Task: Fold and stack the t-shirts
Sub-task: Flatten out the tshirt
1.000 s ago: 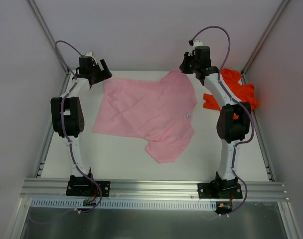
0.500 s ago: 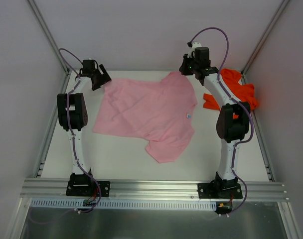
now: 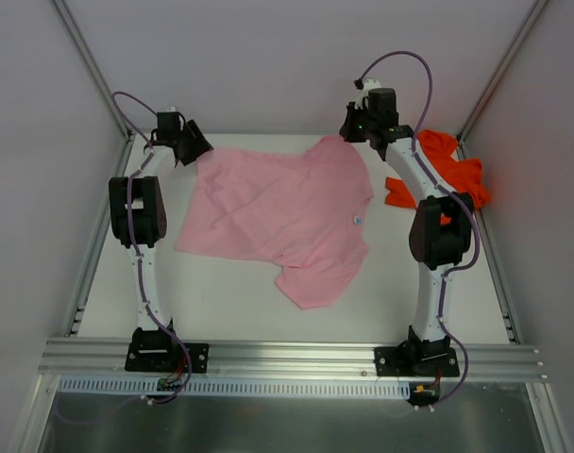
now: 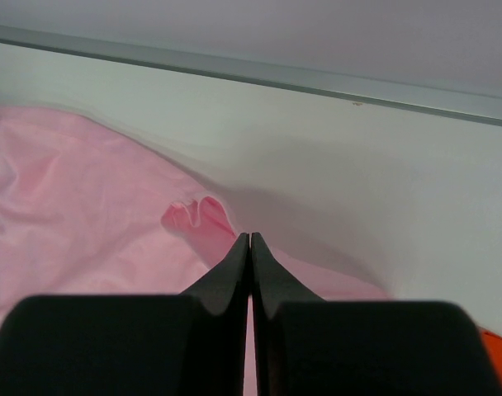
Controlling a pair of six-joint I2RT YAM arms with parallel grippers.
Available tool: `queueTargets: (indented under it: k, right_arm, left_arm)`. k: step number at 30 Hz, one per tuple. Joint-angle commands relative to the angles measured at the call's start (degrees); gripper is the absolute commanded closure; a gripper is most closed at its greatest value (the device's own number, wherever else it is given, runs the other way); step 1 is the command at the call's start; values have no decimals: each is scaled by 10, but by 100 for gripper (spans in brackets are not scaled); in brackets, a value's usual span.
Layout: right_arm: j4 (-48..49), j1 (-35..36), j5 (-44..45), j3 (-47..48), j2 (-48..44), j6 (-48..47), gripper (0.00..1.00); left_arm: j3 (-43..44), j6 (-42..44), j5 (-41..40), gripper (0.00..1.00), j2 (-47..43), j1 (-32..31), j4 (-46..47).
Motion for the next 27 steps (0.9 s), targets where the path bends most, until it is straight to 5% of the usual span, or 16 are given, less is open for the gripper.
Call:
queueTargets:
  k: [1, 3, 6, 8, 17, 27]
  right_arm:
    - [2, 3, -7, 30, 9, -9, 99]
    - [1, 2, -7, 31, 11, -12, 99]
    - [0, 3, -7, 33, 12, -15, 99]
    - [-1, 2, -6, 34, 11, -15, 99]
    - [-12, 1, 19, 98, -16, -13, 99]
    - [20, 1, 10, 78, -212, -65, 99]
  left_arm:
    - [30, -9, 17, 44, 9, 4, 27]
    - [35, -12, 19, 49, 13, 4, 27]
    - [39, -13, 16, 72, 17, 4, 29]
    - [38, -10, 11, 99, 12, 4, 35]
    - [37, 66, 79, 100, -79, 4, 82]
    - [-42, 156, 171, 100, -330, 4, 110]
